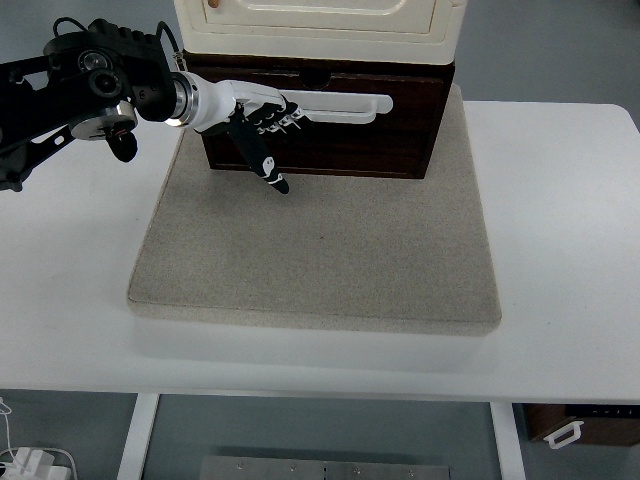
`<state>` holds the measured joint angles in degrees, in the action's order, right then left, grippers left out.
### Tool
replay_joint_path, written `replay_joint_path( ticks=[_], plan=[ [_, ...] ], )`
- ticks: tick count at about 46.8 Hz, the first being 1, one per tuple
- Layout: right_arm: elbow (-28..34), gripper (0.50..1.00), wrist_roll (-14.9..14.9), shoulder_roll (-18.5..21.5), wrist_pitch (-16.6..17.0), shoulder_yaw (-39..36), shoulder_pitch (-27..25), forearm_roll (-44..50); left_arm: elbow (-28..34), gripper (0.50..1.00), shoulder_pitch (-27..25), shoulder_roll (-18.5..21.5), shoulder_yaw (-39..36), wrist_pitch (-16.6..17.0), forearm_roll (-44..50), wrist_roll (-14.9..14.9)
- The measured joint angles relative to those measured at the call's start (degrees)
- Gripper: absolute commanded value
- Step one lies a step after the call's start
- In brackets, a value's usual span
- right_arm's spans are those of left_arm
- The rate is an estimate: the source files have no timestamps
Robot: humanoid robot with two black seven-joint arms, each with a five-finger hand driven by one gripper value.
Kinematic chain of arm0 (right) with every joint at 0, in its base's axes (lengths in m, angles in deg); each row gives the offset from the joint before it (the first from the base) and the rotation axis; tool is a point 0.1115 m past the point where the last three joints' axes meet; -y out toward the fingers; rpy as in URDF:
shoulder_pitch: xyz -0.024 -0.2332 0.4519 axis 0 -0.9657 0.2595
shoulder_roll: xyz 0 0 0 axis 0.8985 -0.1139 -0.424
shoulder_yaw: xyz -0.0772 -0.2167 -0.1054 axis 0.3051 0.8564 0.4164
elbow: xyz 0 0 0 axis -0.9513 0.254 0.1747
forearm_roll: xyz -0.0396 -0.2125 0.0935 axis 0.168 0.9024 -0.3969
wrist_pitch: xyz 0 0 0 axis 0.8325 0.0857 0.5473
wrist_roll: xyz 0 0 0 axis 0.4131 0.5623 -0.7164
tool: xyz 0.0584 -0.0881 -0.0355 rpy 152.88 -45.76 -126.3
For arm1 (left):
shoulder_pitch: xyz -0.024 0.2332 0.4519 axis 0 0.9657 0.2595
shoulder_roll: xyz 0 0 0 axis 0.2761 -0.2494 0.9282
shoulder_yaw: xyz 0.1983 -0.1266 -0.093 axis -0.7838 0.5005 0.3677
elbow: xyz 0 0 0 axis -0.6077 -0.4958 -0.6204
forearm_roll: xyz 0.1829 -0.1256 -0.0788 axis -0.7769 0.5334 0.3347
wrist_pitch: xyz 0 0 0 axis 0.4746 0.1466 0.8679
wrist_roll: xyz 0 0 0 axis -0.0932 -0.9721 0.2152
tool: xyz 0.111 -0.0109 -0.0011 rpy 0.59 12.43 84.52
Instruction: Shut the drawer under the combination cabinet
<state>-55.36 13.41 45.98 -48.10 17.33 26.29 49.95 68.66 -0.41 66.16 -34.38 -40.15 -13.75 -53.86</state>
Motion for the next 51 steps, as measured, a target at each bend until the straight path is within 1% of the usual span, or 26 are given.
replay_joint_path(
  ticks=[15, 23, 34, 51],
  plan=[
    [0.0, 0.952, 0.0, 0.0, 0.0, 0.0, 0.0, 0.0, -0.7, 1.000, -0.1, 0.1, 0.1, 0.1, 0.0, 0.1],
    [0.0, 0.952, 0.0, 0.0, 0.0, 0.0, 0.0, 0.0, -0.7, 1.000, -0.1, 0.1, 0.1, 1.1, 0.0, 0.1],
    [0.0, 0.952, 0.0, 0.0, 0.0, 0.0, 0.0, 0.0, -0.6, 1.000, -0.2, 0.1, 0.2, 1.4, 0.1, 0.7],
    [0.0, 0.952, 0.0, 0.0, 0.0, 0.0, 0.0, 0.0, 1.3, 1.000, 0.2, -0.6, 0.1, 1.7, -0.1, 0.8]
  ],
)
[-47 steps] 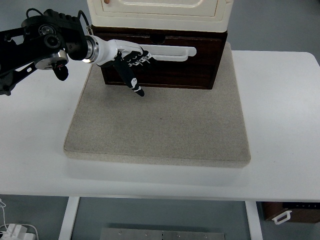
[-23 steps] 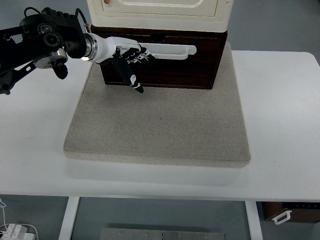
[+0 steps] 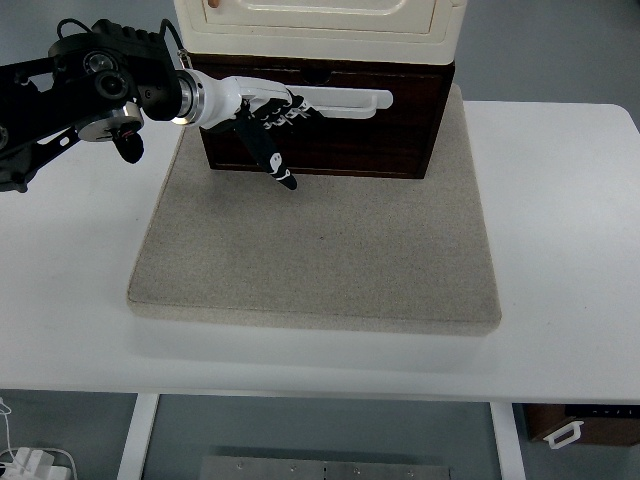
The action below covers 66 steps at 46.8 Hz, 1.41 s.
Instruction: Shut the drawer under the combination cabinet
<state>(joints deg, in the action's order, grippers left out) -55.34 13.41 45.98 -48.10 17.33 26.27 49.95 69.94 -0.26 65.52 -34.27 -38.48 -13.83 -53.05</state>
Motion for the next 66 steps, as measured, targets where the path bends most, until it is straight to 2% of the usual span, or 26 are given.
replay_joint_path(
  ticks=[8, 12, 18, 25, 33, 43, 50, 66],
  plan=[
    [0.0, 0.952, 0.0, 0.0, 0.0, 0.0, 0.0, 0.0, 4.4, 1.000, 0.6, 0.1, -0.1, -0.9, 0.6, 1.5],
    [0.0, 0.952, 0.0, 0.0, 0.0, 0.0, 0.0, 0.0, 7.0, 1.000, 1.3, -0.1, -0.1, -1.6, 0.9, 3.3],
    [0.0, 0.952, 0.0, 0.0, 0.0, 0.0, 0.0, 0.0, 10.2, 1.000, 2.4, -0.2, 2.8, -3.3, 1.7, 9.5],
    [0.0, 0.952, 0.0, 0.0, 0.0, 0.0, 0.0, 0.0, 10.8, 1.000, 3.6, -0.3, 9.4, -5.0, 3.0, 16.3],
    [0.0, 0.952, 0.0, 0.0, 0.0, 0.0, 0.0, 0.0, 10.7, 1.000, 4.0, -0.2, 16.1, -5.2, 4.9, 21.6],
    [0.0, 0.952, 0.0, 0.0, 0.0, 0.0, 0.0, 0.0, 9.4, 1.000, 6.6, -0.1, 28.3, -5.2, 6.1, 25.3],
    [0.0, 0.952, 0.0, 0.0, 0.0, 0.0, 0.0, 0.0, 5.8, 1.000, 6.9, -0.2, 38.0, -5.1, 8.0, 27.4],
    [0.0, 0.952, 0.0, 0.0, 0.0, 0.0, 0.0, 0.0, -6.7, 1.000, 6.9, -0.1, 55.0, -5.1, 18.9, 27.8]
  ],
)
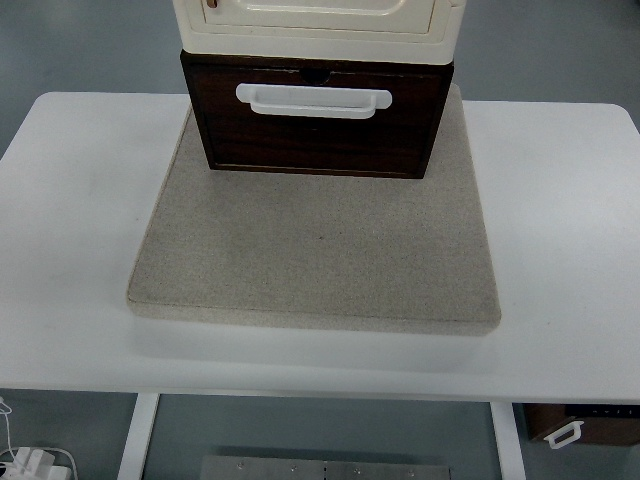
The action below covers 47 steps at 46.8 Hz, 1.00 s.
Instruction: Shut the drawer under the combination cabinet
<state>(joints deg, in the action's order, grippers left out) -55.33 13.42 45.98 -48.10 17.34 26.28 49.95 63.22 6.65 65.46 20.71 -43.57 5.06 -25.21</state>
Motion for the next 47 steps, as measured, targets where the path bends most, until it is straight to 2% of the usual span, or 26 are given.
replay_joint_path(
  ticks=[9, 17, 21, 32, 42, 47],
  plan=[
    [0.0, 0.952, 0.0, 0.0, 0.0, 0.0, 0.0, 0.0, -7.1, 1.000, 0.0, 0.1, 3.4, 1.5, 2.6, 0.0],
    [0.0, 0.952, 0.0, 0.0, 0.0, -0.2, 0.0, 0.0, -16.5, 1.000, -0.2, 0.1, 3.7, 7.7, 10.0, 0.7],
    [0.0, 0.952, 0.0, 0.0, 0.0, -0.3, 0.0, 0.0, -21.6, 1.000, -0.3, -0.1, 3.4, 9.1, 12.4, 0.7],
    [-0.1, 0.952, 0.0, 0.0, 0.0, -0.1, -0.1, 0.0, -37.7, 1.000, -0.8, -3.2, 3.2, 9.3, 14.8, -0.2],
    [-0.1, 0.952, 0.0, 0.0, 0.1, -0.1, -0.2, 0.3, -46.4, 1.000, -0.1, -8.1, 3.2, 9.3, 15.4, -0.8],
    [-0.1, 0.952, 0.0, 0.0, 0.1, -0.1, -0.1, 0.2, -49.7, 1.000, 2.4, -10.7, 3.2, 8.7, 17.5, -1.3]
  ],
)
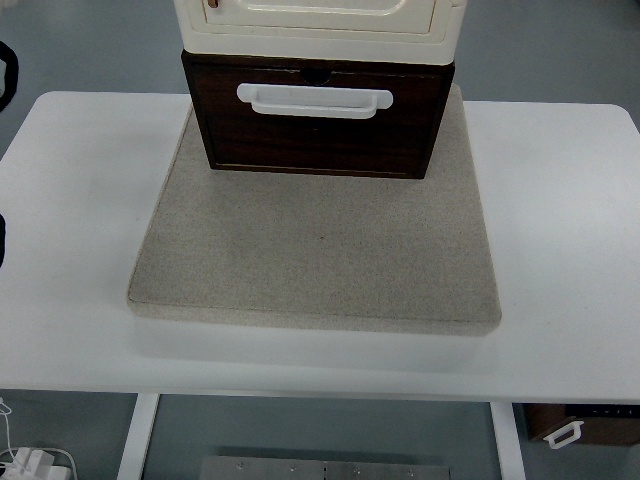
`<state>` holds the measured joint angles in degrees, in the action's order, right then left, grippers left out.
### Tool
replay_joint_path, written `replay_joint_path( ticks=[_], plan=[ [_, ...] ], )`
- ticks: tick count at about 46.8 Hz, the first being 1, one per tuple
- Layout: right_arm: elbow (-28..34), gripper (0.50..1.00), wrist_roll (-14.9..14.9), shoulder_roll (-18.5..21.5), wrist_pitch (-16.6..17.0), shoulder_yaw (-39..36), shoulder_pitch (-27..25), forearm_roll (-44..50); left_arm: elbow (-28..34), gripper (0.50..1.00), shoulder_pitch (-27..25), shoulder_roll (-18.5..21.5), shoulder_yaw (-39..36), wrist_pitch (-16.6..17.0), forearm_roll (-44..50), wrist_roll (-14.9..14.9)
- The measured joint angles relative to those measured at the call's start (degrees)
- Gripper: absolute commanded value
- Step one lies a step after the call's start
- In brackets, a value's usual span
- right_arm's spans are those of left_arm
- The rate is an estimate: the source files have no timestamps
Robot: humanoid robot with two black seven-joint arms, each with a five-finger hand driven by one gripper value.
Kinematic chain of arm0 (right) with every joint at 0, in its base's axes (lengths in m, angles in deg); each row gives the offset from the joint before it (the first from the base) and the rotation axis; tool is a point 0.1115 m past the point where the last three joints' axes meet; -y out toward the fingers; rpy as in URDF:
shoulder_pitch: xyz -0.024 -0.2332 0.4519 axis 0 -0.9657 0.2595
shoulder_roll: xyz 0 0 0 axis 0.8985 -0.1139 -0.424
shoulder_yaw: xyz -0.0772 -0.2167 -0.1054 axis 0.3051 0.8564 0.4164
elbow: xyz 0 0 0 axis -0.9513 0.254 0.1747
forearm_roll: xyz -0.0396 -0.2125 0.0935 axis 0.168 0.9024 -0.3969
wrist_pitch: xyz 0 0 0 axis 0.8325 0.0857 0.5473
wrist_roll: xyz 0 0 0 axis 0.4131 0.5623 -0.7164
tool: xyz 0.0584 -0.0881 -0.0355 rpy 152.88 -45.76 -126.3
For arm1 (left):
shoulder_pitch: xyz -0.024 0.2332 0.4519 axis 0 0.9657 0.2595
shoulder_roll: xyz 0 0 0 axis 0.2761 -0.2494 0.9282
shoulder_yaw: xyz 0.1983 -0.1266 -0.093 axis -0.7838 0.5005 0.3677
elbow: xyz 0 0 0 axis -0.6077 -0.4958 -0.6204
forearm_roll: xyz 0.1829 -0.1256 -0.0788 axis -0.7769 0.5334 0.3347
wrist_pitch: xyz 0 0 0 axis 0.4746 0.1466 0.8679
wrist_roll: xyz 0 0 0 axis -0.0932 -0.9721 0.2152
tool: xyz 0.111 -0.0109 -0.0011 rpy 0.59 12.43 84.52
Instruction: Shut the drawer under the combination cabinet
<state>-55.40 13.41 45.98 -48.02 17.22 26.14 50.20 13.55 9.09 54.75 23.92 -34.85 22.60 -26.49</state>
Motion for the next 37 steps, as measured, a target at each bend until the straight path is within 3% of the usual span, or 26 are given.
replay_joint_path(
  ticks=[6, 19, 37],
  plan=[
    [0.0, 0.952, 0.0, 0.0, 0.0, -0.5, 0.0, -0.4, -0.3, 1.000, 3.6, -1.9, 0.0, -1.7, 4.2, -0.9],
    [0.0, 0.952, 0.0, 0.0, 0.0, -0.4, -0.2, -0.5, -0.4, 1.000, 8.3, -6.1, 0.0, -10.3, 9.6, -0.9],
    [0.0, 0.952, 0.0, 0.0, 0.0, -0.5, -0.2, -0.5, -0.3, 1.000, 8.2, -12.5, -0.2, -10.9, 9.6, 0.3]
  ],
)
